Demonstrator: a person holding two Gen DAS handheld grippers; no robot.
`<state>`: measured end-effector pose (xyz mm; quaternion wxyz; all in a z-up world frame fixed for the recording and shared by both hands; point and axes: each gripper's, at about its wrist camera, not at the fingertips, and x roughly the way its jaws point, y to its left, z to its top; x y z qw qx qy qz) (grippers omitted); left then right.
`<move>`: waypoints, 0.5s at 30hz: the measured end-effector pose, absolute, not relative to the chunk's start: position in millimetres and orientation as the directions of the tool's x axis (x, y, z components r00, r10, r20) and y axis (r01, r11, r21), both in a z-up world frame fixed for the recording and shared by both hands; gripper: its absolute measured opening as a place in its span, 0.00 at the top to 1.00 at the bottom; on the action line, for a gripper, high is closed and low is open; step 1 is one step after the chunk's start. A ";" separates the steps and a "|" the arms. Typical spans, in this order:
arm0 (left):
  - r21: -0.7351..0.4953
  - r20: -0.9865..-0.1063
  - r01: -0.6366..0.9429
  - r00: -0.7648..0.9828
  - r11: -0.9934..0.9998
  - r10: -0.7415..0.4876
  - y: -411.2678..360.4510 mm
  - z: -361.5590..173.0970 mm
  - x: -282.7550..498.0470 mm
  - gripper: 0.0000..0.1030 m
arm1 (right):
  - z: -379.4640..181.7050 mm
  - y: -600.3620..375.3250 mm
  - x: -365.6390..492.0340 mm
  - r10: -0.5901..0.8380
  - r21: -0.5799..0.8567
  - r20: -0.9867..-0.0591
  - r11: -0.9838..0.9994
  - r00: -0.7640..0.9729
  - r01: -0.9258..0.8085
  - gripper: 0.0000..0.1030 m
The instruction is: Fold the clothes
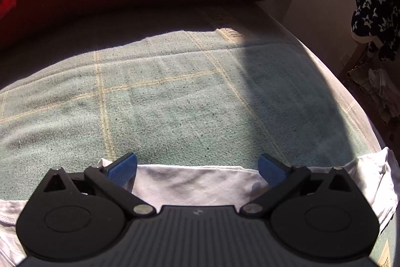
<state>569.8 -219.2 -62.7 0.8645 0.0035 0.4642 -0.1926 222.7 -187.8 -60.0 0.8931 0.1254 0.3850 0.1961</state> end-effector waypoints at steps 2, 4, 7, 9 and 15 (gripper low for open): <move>-0.171 -0.800 0.341 0.499 0.924 -0.333 -215.2 -52.7 561.2 0.01 | -58.3 -188.4 221.4 0.446 0.374 -0.634 0.892 0.632 -0.253 0.00; -0.170 -0.799 0.351 0.498 0.921 -0.337 -210.6 -43.0 550.9 0.01 | -57.5 -188.7 220.9 0.447 0.374 -0.632 0.891 0.633 -0.256 0.00; -0.188 -0.825 0.360 0.448 0.914 -0.346 -201.7 -40.3 537.4 0.01 | -56.8 -188.5 220.2 0.452 0.375 -0.632 0.889 0.629 -0.263 0.00; -0.187 -0.844 0.358 0.417 0.915 -0.336 -199.1 -50.4 536.8 0.01 | -56.7 -187.2 219.5 0.453 0.370 -0.634 0.889 0.627 -0.268 0.00; -0.119 -0.843 0.338 0.462 0.933 -0.275 -202.9 -77.6 552.3 0.01 | -57.7 -184.7 220.2 0.446 0.359 -0.644 0.894 0.621 -0.269 0.00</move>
